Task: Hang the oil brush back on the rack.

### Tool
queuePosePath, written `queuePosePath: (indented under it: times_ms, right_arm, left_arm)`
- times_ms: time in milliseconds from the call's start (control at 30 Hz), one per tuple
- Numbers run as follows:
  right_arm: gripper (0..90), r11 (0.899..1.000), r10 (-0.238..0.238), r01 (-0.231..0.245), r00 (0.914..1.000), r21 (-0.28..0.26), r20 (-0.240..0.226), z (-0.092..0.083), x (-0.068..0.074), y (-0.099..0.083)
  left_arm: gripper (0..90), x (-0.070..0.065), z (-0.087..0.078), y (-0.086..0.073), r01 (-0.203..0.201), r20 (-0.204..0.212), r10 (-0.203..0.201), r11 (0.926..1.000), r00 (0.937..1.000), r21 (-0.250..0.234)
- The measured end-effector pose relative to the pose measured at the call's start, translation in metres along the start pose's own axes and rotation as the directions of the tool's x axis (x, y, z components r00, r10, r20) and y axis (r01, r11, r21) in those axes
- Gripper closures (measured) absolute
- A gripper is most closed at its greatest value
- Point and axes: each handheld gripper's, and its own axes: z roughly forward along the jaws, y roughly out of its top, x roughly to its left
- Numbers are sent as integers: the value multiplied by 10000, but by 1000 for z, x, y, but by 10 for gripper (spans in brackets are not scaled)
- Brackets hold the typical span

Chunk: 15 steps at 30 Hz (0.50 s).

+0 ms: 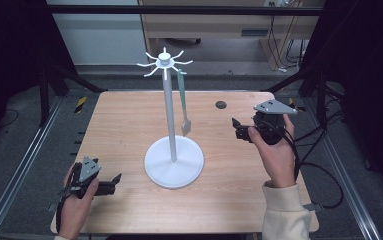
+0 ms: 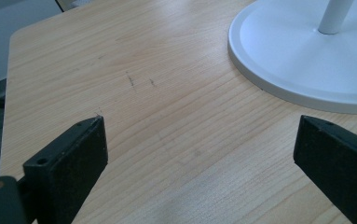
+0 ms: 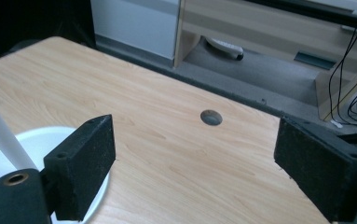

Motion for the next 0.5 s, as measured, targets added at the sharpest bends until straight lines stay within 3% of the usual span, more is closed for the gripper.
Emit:
queuePosePath:
  times_ms: [367,500]
  right_arm:
    - [117,9981,54,-44,9998,618,-167,22,-11,-27]
    - [116,9950,-7,5,10000,999,23,32,-14,-38]
  left_arm:
    - [25,1,-1,0,23,-6,-23,10000,10000,-35]
    - [25,1,0,-1,-16,-44,16,10000,10000,20]
